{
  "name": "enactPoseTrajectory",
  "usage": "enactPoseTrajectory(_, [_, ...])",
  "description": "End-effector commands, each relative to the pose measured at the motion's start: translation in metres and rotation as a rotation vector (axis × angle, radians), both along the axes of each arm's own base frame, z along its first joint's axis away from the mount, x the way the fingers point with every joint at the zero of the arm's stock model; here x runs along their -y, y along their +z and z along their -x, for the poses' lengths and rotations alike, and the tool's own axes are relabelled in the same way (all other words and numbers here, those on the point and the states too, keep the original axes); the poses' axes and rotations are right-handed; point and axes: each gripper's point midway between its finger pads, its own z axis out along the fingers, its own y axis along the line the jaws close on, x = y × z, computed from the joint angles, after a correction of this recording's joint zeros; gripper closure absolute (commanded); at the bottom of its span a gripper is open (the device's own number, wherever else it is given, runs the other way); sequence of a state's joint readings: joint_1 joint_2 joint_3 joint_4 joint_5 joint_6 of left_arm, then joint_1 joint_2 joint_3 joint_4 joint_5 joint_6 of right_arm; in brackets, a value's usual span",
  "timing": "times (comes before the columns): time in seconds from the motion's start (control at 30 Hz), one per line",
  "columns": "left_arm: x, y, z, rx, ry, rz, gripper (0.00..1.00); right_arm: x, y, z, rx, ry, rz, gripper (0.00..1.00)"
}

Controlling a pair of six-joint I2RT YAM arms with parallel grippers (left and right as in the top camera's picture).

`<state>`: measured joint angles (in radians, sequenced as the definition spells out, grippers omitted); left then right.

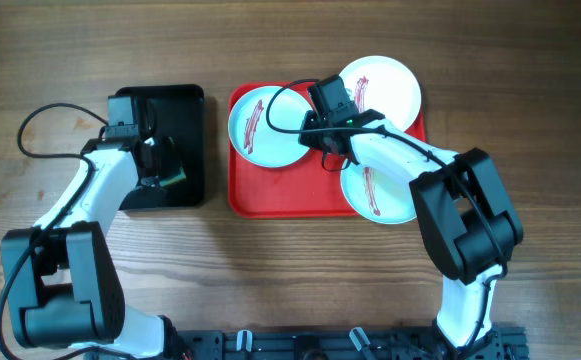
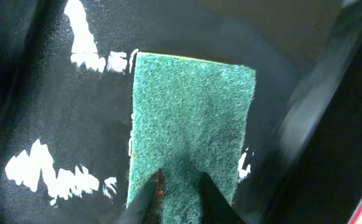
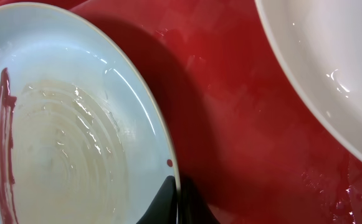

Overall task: Clean dirty plates on tray and stack at the side
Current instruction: 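Lower the left gripper and pinch the green sponge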

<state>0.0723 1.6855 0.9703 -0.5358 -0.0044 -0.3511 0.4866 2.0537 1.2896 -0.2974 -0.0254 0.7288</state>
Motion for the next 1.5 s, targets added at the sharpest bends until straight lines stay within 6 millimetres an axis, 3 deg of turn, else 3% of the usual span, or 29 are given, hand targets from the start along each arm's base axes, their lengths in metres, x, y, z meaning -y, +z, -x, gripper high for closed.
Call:
enactPoseTrajectory(0.0, [-0.011,0.018,-0.005,-0.004,-0.029,-0.067,0.43,-0.006,-0.003,0.002,-0.006,0.035,-0.010,0.95])
enactPoseTrajectory(0.07, [-0.013,0.036,-0.011,0.011,-0.031,-0.067,0.28,-0.006,-0.003,0.002,-0.005,0.034,-0.010,0.94])
enactPoseTrajectory(0.1, [-0.013,0.043,-0.014,0.023,-0.030,-0.055,0.28,-0.006,-0.003,0.001,-0.004,0.035,-0.010,0.94])
enactPoseTrajectory(0.23, [-0.006,0.046,-0.018,0.039,-0.066,0.028,0.52,-0.006,-0.003,0.001,-0.005,0.035,-0.010,0.90])
enactPoseTrajectory(0.4, [-0.006,0.024,-0.015,-0.018,-0.077,0.068,0.72,-0.006,-0.003,0.001,-0.005,0.035,-0.010,0.90])
enactPoseTrajectory(0.43, [-0.006,0.012,-0.011,-0.056,-0.074,0.075,0.81,-0.006,-0.003,0.002,-0.006,0.035,-0.010,0.90])
enactPoseTrajectory(0.47, [-0.006,0.010,-0.011,-0.062,-0.074,0.076,0.81,-0.006,-0.003,0.002,-0.006,0.035,-0.010,0.90])
enactPoseTrajectory(0.57, [-0.008,0.010,-0.010,-0.064,-0.090,0.070,0.73,-0.006,-0.003,0.002,-0.006,0.034,-0.010,0.90])
enactPoseTrajectory(0.7, [-0.004,0.010,-0.011,-0.059,-0.129,0.083,0.20,-0.006,-0.003,0.002,-0.005,0.034,-0.010,0.90])
enactPoseTrajectory(0.77, [0.003,0.011,-0.012,-0.046,-0.174,0.110,0.11,-0.006,-0.003,0.001,-0.004,0.034,-0.011,0.90])
enactPoseTrajectory(0.97, [0.001,0.010,-0.018,-0.026,-0.210,0.087,0.08,-0.006,-0.003,0.001,-0.002,0.035,-0.012,0.90])
enactPoseTrajectory(1.1, [-0.005,0.005,-0.021,-0.028,-0.200,0.056,0.11,-0.006,-0.003,0.001,-0.002,0.035,-0.011,0.90])
enactPoseTrajectory(1.47, [-0.005,-0.010,-0.019,-0.063,-0.200,0.066,0.34,-0.006,-0.003,0.001,0.000,0.035,-0.012,0.89])
